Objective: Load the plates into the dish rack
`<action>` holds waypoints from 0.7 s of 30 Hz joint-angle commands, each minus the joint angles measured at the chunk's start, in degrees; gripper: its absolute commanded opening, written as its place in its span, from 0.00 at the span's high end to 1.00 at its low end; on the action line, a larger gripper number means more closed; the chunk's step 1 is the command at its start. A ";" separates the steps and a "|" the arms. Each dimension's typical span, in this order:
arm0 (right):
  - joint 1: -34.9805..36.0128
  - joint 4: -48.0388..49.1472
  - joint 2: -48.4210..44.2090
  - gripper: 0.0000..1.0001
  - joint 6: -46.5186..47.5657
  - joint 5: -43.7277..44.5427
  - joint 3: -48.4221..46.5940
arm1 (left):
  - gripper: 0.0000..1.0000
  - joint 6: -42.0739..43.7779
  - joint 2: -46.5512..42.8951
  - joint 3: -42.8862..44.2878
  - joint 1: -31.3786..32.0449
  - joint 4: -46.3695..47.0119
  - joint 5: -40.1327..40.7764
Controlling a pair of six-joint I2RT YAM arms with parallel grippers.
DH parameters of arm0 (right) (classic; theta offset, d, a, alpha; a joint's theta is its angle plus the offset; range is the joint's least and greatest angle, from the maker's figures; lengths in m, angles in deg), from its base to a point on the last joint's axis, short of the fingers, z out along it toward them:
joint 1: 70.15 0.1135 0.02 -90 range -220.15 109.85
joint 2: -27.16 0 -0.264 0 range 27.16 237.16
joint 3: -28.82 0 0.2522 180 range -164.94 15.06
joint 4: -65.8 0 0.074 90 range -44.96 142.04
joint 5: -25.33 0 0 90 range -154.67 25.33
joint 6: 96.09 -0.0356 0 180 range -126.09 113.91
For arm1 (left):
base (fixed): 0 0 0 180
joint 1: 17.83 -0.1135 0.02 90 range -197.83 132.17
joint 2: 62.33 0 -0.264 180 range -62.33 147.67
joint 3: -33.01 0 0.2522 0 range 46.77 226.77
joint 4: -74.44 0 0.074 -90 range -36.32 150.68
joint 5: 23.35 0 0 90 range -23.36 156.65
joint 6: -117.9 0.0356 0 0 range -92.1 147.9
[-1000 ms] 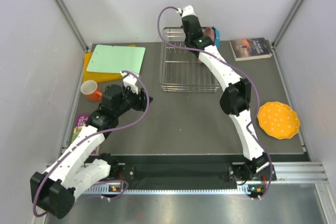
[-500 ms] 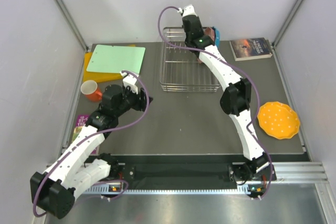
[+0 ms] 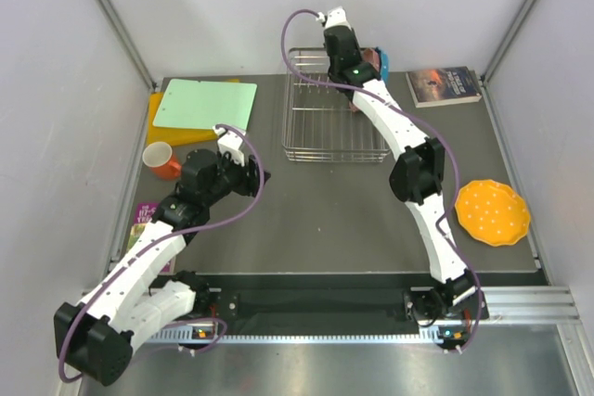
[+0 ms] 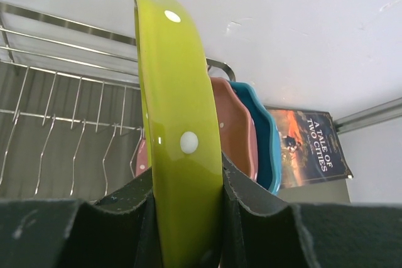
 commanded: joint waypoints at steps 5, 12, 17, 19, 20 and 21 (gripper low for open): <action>-0.69 8.43 2.50 1.00 -1.36 3.00 -4.52 | 0.38 -0.44 1.03 1.06 -0.24 1.24 -0.33; -1.48 7.90 5.49 1.00 -2.33 3.08 -4.60 | 0.38 -0.18 1.82 2.03 -0.32 0.88 0.19; -1.40 7.63 5.67 0.99 -2.51 5.10 -3.12 | 0.38 0.09 2.61 2.47 -0.50 0.97 0.11; -1.05 8.86 5.15 0.75 -1.98 8.60 -2.06 | 0.38 0.09 2.88 2.38 -0.50 1.41 0.11; -1.05 9.13 5.06 0.70 -1.63 8.80 -1.36 | 0.38 -0.09 2.96 2.29 -0.59 1.59 0.02; -1.05 9.13 4.71 0.61 -1.19 8.89 -1.00 | 0.38 -0.18 2.96 2.29 -0.59 2.28 -0.07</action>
